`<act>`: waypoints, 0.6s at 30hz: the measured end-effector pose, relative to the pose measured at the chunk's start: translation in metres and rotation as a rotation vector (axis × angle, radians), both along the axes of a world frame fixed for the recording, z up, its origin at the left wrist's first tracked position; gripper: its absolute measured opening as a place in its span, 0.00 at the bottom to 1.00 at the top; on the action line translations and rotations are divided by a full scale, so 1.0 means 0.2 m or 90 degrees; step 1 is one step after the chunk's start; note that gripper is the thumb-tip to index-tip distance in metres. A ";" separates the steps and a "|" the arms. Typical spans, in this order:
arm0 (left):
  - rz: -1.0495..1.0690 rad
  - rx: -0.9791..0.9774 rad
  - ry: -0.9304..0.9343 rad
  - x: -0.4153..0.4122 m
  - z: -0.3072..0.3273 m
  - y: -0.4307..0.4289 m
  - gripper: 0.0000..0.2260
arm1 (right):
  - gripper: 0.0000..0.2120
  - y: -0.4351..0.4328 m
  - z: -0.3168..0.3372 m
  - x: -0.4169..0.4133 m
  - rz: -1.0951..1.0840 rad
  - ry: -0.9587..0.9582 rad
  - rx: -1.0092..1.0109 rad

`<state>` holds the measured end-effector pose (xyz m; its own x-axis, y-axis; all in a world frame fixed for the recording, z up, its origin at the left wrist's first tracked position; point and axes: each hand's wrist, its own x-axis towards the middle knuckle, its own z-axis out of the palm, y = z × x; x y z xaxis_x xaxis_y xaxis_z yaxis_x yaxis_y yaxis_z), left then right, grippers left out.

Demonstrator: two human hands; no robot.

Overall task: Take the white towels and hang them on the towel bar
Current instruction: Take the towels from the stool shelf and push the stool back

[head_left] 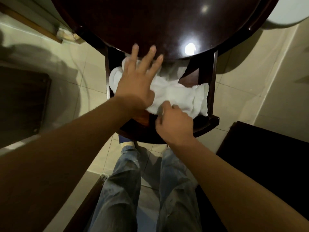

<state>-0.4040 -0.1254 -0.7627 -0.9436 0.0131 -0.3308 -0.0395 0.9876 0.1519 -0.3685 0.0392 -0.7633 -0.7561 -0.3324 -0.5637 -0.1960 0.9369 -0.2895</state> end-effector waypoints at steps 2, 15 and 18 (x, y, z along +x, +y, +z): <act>-0.115 0.043 0.016 0.15 -0.09 -0.02 0.42 | 0.29 -0.02 0.00 -0.08 -0.026 0.058 -0.022; 0.115 -0.012 -0.222 0.15 -0.29 0.12 0.39 | 0.41 0.06 -0.33 -0.19 0.021 -0.122 0.038; 0.093 -0.028 -0.269 0.21 -0.32 0.19 0.38 | 0.39 0.10 -0.34 -0.13 0.055 -0.109 0.020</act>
